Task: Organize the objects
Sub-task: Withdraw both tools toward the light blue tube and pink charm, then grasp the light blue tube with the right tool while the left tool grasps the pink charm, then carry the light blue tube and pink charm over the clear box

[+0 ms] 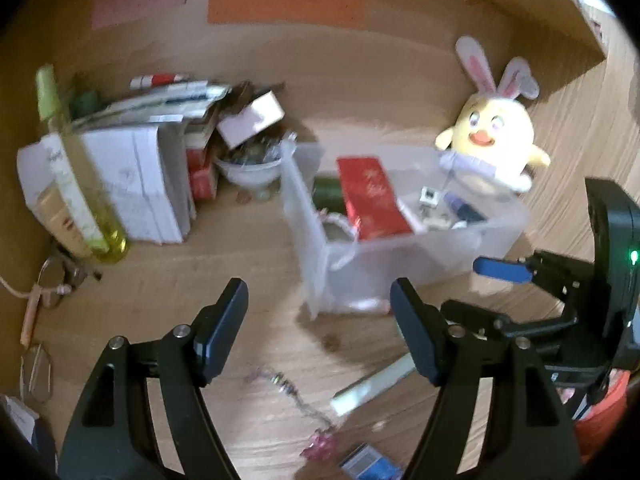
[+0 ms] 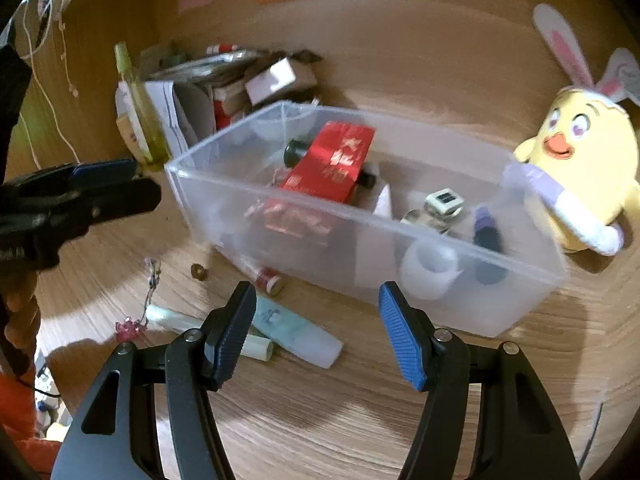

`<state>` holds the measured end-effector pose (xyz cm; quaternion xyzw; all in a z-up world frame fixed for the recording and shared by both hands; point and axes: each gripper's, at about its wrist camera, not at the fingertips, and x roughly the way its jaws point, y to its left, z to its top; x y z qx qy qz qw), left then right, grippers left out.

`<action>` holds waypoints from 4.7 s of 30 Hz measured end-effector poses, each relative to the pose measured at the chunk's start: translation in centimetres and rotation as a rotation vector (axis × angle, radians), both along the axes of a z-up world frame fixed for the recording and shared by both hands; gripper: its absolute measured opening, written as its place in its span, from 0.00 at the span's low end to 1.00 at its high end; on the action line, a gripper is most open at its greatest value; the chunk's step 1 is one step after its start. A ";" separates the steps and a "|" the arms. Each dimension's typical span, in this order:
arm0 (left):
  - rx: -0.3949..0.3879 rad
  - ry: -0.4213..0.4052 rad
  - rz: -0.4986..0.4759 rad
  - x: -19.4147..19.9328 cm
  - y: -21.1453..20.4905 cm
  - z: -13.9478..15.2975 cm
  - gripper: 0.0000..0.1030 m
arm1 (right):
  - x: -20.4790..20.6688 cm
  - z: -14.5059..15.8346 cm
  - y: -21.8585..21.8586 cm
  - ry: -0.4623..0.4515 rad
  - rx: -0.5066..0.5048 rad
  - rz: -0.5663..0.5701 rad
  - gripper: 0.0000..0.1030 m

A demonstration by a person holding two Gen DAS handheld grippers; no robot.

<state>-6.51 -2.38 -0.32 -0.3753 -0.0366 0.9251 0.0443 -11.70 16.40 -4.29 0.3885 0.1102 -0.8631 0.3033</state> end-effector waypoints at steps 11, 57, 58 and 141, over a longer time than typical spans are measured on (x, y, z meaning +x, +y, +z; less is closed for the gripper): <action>0.015 -0.088 0.000 2.9 -0.7 -3.5 0.71 | -0.6 -3.0 -2.3 -0.082 0.081 0.050 0.58; -0.008 -0.086 0.052 7.4 -0.8 -4.5 0.20 | 4.0 -1.4 2.4 -0.049 -0.008 -0.057 0.22; -0.004 -0.073 0.051 7.4 -0.8 -4.1 0.20 | 3.9 -1.1 2.6 -0.047 -0.022 -0.058 0.22; 0.084 0.131 0.038 -7.7 3.1 3.2 0.20 | -7.6 6.6 5.7 0.164 -0.113 -0.214 0.22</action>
